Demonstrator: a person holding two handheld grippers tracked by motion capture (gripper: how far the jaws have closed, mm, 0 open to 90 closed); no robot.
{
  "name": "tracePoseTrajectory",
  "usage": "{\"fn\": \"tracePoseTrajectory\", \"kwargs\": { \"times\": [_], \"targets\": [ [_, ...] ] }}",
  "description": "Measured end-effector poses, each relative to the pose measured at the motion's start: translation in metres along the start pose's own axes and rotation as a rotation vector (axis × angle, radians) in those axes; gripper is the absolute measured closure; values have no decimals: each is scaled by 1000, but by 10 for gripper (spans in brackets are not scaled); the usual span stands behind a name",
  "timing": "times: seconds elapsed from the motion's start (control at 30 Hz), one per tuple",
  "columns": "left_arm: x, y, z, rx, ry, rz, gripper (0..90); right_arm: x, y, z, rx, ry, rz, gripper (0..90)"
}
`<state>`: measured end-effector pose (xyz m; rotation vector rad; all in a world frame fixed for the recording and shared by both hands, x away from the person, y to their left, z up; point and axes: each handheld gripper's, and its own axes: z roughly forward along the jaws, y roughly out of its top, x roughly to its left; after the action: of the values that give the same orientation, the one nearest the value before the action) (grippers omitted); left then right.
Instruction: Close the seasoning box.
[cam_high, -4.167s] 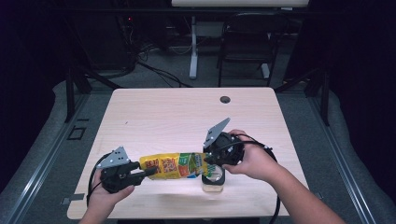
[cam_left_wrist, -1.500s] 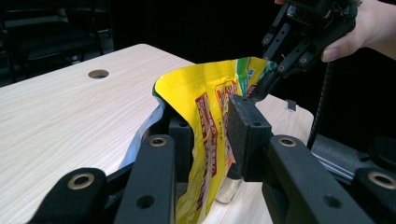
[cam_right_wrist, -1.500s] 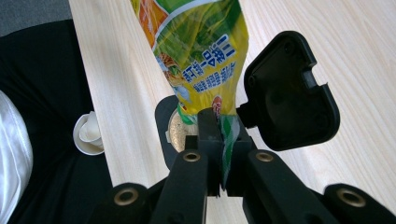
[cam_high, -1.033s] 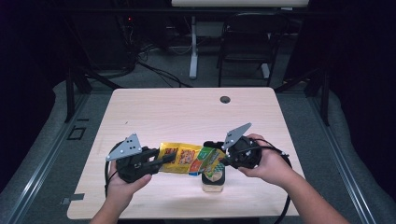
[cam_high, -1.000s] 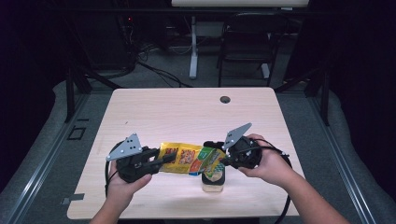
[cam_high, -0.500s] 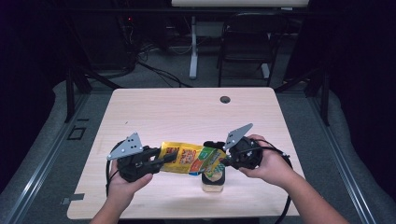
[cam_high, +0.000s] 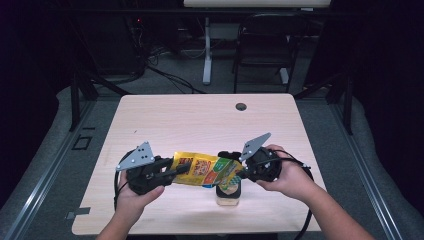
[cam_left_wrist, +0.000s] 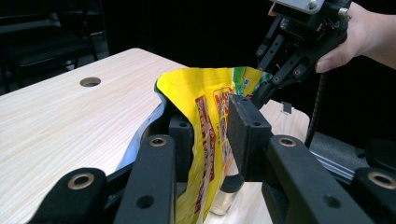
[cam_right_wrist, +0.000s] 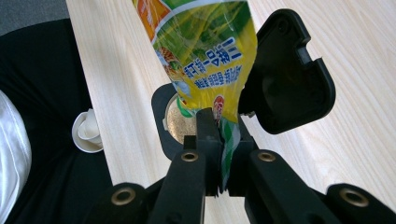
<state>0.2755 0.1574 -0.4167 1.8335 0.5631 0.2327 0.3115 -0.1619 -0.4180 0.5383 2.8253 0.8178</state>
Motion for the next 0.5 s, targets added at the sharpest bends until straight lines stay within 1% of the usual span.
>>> {"fn": "tracePoseTrajectory", "kwargs": {
  "times": [0.1, 0.23, 0.43, 0.5],
  "targets": [
    [-1, 1, 1, -2, -2, 3, 723, 0, 0, 0, 10, -7, -8, 872],
    [-1, 3, 2, 2, -5, 10, 723, 0, -1, 1, -5, -2, 3, 872],
    [-4, 5, 4, 7, -9, 22, 723, 0, -2, 0, -3, -5, 1, 872],
    [-4, 6, 5, 2, -11, 21, 723, 0, -2, 0, 1, -7, -2, 871]
  ]
}}
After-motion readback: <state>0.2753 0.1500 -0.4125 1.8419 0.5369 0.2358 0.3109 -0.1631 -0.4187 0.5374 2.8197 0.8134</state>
